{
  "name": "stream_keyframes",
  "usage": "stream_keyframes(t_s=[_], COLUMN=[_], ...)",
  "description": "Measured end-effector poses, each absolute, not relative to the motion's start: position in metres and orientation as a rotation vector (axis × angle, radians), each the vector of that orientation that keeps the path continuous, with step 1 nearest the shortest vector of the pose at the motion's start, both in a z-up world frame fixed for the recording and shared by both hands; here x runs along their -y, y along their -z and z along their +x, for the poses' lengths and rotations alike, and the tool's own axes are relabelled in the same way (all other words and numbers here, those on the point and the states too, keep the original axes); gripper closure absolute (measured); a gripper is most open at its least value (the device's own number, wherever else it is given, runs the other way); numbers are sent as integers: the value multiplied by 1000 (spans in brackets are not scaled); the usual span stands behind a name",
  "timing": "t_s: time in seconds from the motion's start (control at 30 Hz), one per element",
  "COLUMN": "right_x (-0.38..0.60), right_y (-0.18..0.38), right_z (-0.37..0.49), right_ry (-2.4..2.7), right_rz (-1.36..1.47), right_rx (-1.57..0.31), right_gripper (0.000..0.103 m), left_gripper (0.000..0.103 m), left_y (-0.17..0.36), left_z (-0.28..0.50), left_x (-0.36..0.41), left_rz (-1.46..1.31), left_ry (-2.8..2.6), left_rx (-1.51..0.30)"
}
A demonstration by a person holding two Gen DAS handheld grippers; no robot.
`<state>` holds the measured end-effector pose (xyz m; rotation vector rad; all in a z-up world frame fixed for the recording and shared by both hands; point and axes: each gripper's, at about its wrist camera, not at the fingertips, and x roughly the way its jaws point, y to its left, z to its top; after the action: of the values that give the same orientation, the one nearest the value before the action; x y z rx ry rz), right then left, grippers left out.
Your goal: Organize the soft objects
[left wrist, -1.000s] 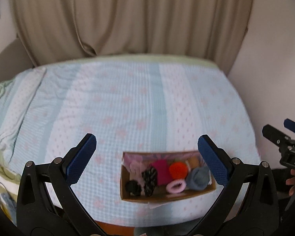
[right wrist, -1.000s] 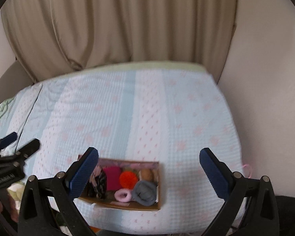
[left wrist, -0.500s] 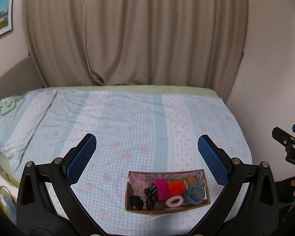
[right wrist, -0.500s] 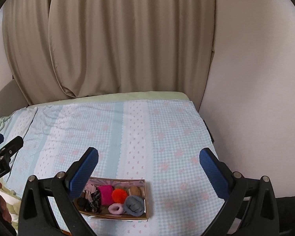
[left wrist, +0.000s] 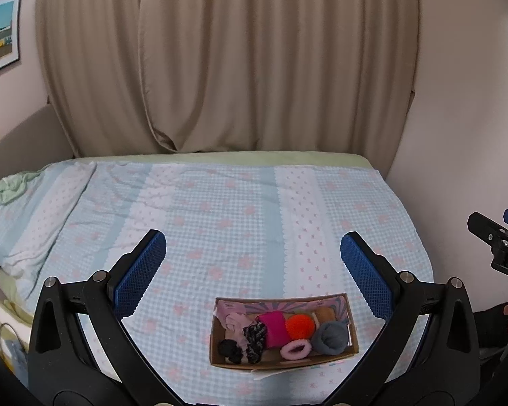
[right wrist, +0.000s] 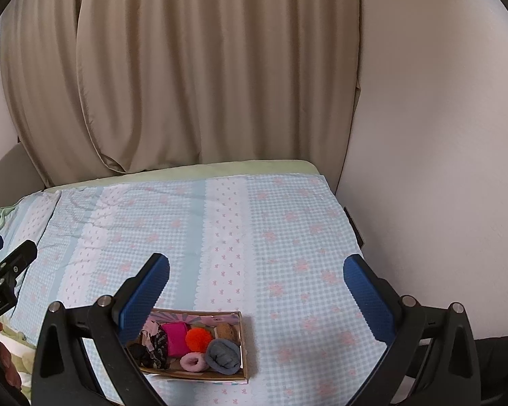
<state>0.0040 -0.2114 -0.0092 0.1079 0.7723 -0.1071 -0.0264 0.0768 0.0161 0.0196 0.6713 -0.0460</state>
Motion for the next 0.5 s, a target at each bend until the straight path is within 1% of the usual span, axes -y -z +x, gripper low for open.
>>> stream_keyframes(t_s=[0.5], right_x=[215], right_y=[7], right_z=[1], right_ry=[102], right_rz=[105], right_rx=[-753], right_gripper=[1], left_gripper=[0], left_y=[-18], left_z=[-29], left_x=[-73], left_rz=[21], left_ry=[45], left_rx=[-658])
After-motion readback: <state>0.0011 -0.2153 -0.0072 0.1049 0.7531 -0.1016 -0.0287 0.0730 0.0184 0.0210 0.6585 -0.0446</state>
